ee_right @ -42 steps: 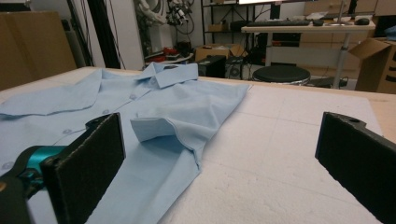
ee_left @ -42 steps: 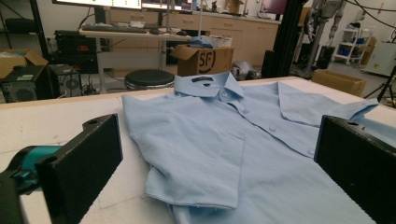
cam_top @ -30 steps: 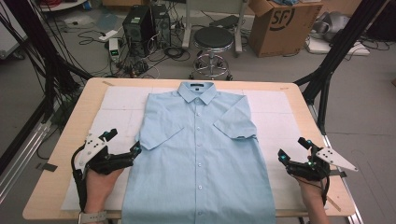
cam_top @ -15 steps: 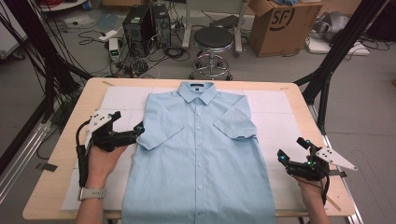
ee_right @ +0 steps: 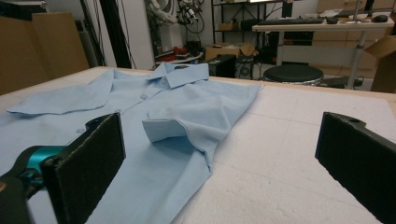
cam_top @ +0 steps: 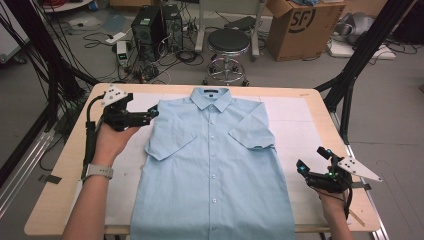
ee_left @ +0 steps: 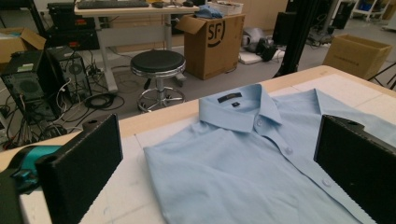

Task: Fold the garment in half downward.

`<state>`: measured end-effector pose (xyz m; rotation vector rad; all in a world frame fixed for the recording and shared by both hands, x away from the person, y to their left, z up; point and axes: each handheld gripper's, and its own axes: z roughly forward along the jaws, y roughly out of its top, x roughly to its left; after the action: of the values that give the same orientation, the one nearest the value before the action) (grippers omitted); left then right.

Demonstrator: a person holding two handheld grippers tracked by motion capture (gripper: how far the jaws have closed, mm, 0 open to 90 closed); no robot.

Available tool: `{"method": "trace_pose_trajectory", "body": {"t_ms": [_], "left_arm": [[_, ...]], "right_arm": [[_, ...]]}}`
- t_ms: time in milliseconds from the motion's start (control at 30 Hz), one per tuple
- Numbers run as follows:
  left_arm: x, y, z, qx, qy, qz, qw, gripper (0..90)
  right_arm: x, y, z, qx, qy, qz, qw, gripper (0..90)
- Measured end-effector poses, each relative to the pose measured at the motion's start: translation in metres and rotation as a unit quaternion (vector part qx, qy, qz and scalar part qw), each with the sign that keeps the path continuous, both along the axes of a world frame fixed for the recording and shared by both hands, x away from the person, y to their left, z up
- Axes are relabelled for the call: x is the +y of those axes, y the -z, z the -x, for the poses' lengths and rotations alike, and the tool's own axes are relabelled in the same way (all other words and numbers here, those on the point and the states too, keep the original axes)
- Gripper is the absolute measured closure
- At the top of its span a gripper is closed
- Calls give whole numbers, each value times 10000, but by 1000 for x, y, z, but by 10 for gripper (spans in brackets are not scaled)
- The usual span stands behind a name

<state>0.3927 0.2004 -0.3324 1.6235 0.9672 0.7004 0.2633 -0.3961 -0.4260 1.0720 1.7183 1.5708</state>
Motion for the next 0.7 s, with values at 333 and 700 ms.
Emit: {"method": "trace_pose_trajectory", "body": {"t_ms": [333, 700], "left_arm": [[-8, 3, -59, 514, -150, -232, 9983, 18], [10, 45, -99, 922, -453, -31, 9947, 121]], "right_arm": [[-1, 0, -1, 35, 5, 1, 10000, 2], [-2, 2, -3, 91, -1, 40, 10000, 2]]}}
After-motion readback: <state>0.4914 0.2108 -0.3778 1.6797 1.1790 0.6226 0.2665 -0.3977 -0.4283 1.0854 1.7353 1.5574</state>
